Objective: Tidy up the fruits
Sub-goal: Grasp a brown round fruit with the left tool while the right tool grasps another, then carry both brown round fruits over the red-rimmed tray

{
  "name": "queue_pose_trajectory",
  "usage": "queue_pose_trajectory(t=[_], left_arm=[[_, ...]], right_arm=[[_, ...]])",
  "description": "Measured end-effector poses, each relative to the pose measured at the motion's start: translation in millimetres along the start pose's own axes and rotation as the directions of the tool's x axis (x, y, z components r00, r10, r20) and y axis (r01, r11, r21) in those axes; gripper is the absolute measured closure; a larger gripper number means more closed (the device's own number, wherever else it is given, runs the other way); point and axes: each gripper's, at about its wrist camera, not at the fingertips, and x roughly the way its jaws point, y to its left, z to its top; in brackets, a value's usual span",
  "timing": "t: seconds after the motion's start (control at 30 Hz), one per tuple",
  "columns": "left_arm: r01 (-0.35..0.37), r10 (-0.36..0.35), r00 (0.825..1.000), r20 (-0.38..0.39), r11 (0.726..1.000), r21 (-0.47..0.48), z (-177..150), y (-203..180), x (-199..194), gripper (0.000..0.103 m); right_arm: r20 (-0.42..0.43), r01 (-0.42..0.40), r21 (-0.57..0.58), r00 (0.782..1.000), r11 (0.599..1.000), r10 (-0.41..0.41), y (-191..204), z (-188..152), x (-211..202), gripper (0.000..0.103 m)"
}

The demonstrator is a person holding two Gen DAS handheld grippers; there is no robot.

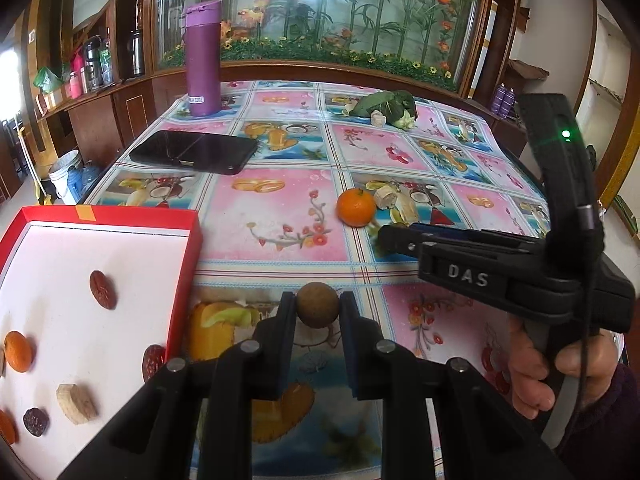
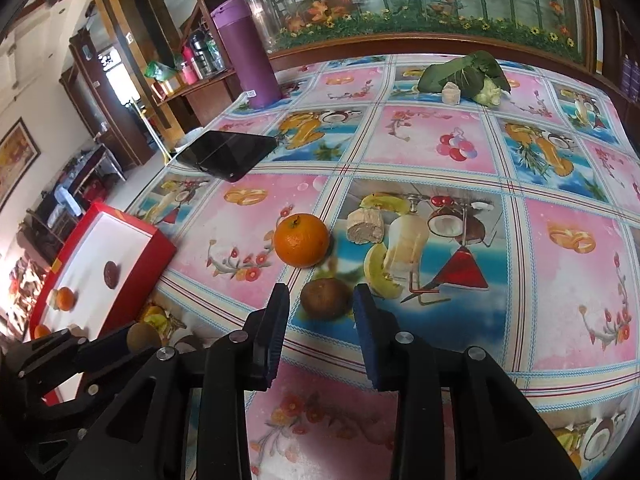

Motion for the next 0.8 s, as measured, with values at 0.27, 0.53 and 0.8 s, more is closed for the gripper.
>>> queue_pose_trajectory(t=[0.27, 0.53, 0.8], left_arm=[[0.003, -0.003, 1.0, -0.005, 1.0, -0.009, -2, 2, 1, 0.079], [-0.01, 0.01, 1.0, -0.008, 1.0, -0.016, 0, 2, 2, 0.079], [-0.021, 0.022, 0.999, 0.028, 0.999, -0.03, 2, 6, -17, 0.079]], right_arm=[[0.013, 0.016, -0.005, 1.0, 1.0, -0.016, 2, -1, 7, 0.073], [0.049, 0.019, 0.0, 0.999, 1.0, -0.019, 2, 0, -1, 0.078], [0.131, 0.027, 0.015, 0.991, 1.0, -0.028, -4, 1, -17, 0.078]])
